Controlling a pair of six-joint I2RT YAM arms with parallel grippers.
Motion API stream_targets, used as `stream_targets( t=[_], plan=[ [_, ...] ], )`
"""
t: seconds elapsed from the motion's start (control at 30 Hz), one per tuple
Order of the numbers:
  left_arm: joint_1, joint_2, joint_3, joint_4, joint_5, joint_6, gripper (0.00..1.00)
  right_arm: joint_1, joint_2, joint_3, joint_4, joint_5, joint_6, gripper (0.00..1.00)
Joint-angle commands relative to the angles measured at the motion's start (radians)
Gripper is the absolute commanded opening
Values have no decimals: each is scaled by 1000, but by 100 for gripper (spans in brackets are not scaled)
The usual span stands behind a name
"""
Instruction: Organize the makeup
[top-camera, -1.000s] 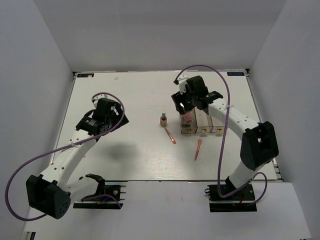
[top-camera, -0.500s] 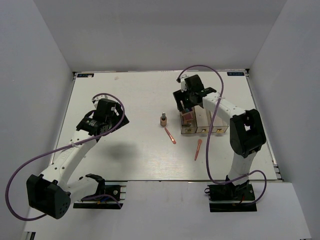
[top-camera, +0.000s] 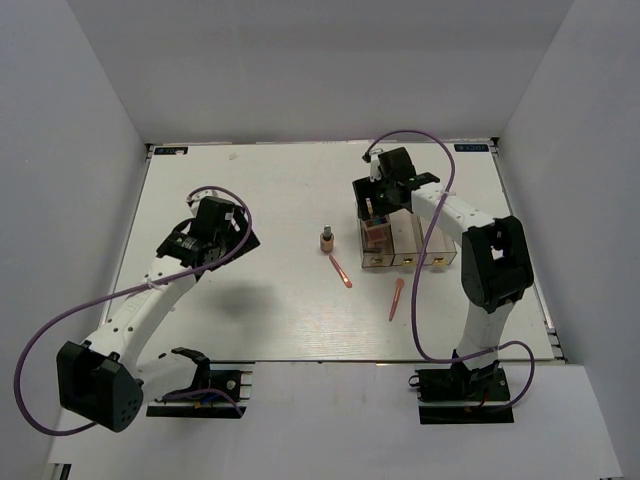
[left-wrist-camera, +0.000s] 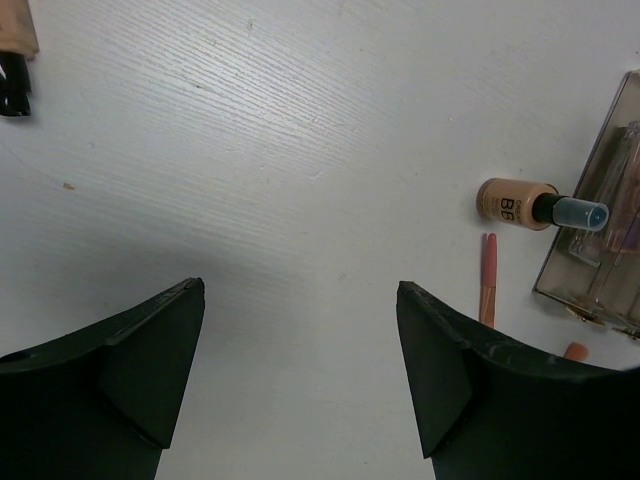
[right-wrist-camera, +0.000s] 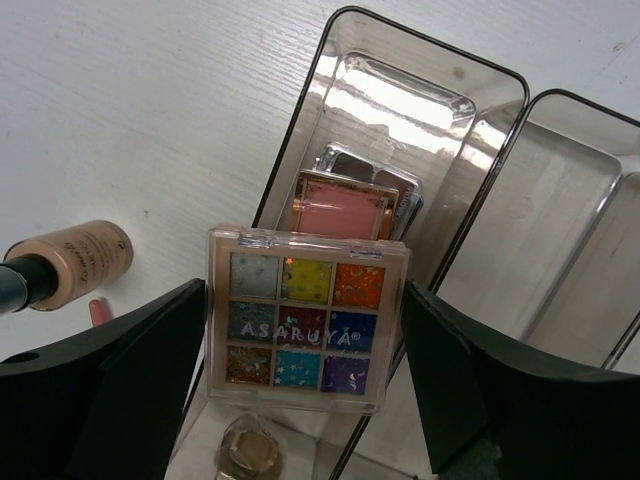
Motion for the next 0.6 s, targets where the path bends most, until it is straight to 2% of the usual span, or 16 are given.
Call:
stream_targets(
  t=[0.0, 0.13, 0.37, 0.53, 0.57],
  plan=[
    [5, -3, 9, 22, 9, 3, 87, -9, -15, 20, 5, -48, 1, 84],
    [5, 10, 9, 27, 17, 6, 87, -15, -29, 17, 9, -57, -5, 89],
    [5, 23, 17, 27, 12, 12, 87, -27, -53, 23, 7, -80, -7, 89],
    [14, 46, 23, 25, 9, 31, 86, -34, -134, -25, 76, -217, -96, 80],
    [14, 56, 24, 19, 10, 32, 86, -37, -162, -42, 112, -312, -119, 77]
  ],
)
